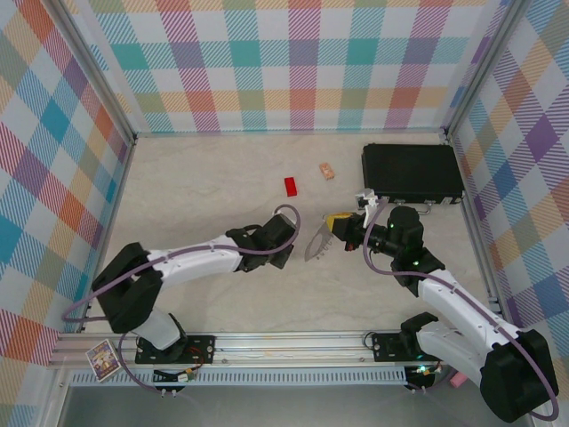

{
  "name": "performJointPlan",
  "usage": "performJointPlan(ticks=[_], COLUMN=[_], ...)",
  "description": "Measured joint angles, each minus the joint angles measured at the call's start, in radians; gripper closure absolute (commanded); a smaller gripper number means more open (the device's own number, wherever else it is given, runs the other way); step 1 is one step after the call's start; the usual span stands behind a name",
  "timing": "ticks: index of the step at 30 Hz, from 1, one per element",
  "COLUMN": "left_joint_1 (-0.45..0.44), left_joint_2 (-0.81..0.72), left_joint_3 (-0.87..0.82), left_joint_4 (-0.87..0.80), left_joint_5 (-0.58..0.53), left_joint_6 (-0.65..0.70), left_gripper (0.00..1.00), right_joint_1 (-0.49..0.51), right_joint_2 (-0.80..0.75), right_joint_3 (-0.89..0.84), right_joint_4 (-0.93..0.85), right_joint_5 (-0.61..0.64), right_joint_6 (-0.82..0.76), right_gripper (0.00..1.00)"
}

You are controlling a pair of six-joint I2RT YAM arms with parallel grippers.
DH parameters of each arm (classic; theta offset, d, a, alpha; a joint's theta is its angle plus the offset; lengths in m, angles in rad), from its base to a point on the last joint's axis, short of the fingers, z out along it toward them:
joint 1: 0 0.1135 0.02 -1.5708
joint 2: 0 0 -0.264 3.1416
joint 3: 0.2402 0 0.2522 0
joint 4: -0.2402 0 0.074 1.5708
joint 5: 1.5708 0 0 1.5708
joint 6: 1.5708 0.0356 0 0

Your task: Put the keys on the keyring

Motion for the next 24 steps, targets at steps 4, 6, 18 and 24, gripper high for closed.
performJointPlan(ticks=[4,6,18,24], left_joint_1=[0.000,0.006,0.123,0.166], left_joint_2=[-0.083,-0.115,-0.277,-0.354], left_joint_3=[-0.029,-0.051,-0.251,-0.341], left_joint_4=[0.086,0.135,0.552,0.721], left_joint_5=[-0.018,-0.013,0.282,0.455], left_joint_6=[0.042,0.064,0.134,0.153], left_gripper=[1.00,1.00,1.00,1.00], right_joint_1=[0.000,0.000,0.007,0.010], right_joint_2=[-0.001,-0.001,0.039,0.086], right_joint_3=[0.000,0.000,0.111,0.151], right_joint_4=[-0.001,-0.001,-0.079,-0.080], right_joint_5=[-0.001,-0.004,-0.058,-0.124], right_joint_6=[-0.002,-0.004,-0.059,-0.092], right_gripper=[1.00,1.00,1.00,1.00])
